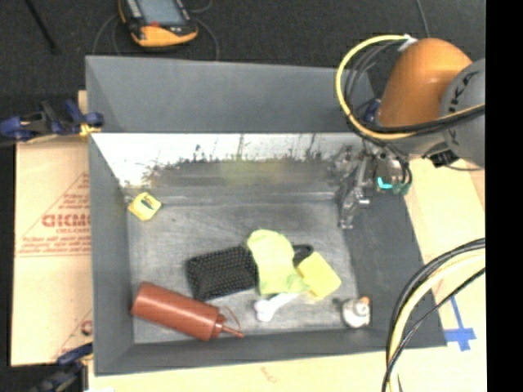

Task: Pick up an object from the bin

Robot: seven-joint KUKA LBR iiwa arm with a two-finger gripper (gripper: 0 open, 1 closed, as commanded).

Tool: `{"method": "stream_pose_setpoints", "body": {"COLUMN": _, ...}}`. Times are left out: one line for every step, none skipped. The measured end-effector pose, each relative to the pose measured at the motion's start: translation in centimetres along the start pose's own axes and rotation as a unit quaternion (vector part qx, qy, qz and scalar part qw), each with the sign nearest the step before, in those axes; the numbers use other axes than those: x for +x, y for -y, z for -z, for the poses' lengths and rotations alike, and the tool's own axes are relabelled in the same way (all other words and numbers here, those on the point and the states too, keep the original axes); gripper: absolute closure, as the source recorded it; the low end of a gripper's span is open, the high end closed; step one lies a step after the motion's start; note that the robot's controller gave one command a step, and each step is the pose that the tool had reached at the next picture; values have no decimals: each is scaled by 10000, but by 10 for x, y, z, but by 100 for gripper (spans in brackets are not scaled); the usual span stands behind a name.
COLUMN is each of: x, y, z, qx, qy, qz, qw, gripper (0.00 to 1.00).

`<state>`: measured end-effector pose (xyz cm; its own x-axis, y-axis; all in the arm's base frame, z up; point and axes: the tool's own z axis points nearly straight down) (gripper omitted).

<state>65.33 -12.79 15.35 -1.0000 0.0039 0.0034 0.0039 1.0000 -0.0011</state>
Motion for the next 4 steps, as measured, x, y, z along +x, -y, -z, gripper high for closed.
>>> {"method": "stream_pose_setpoints", "body": {"x": -2, "y": 0, "z": 5, "qx": 7, "qy": 42, "qz": 9, "qw": 10000, "gripper": 0}}
{"method": "stream_pose_setpoints", "body": {"x": 57, "y": -32, "z": -21, "qx": 7, "qy": 50, "qz": 328, "qw": 9995, "gripper": 0}}
{"method": "stream_pose_setpoints", "body": {"x": 54, "y": -17, "z": -73, "qx": 17, "qy": 32, "qz": 1409, "qw": 9900, "gripper": 100}}
{"method": "stream_pose_setpoints", "body": {"x": 53, "y": -17, "z": -73, "qx": 21, "qy": 43, "qz": 1412, "qw": 9900, "gripper": 100}}
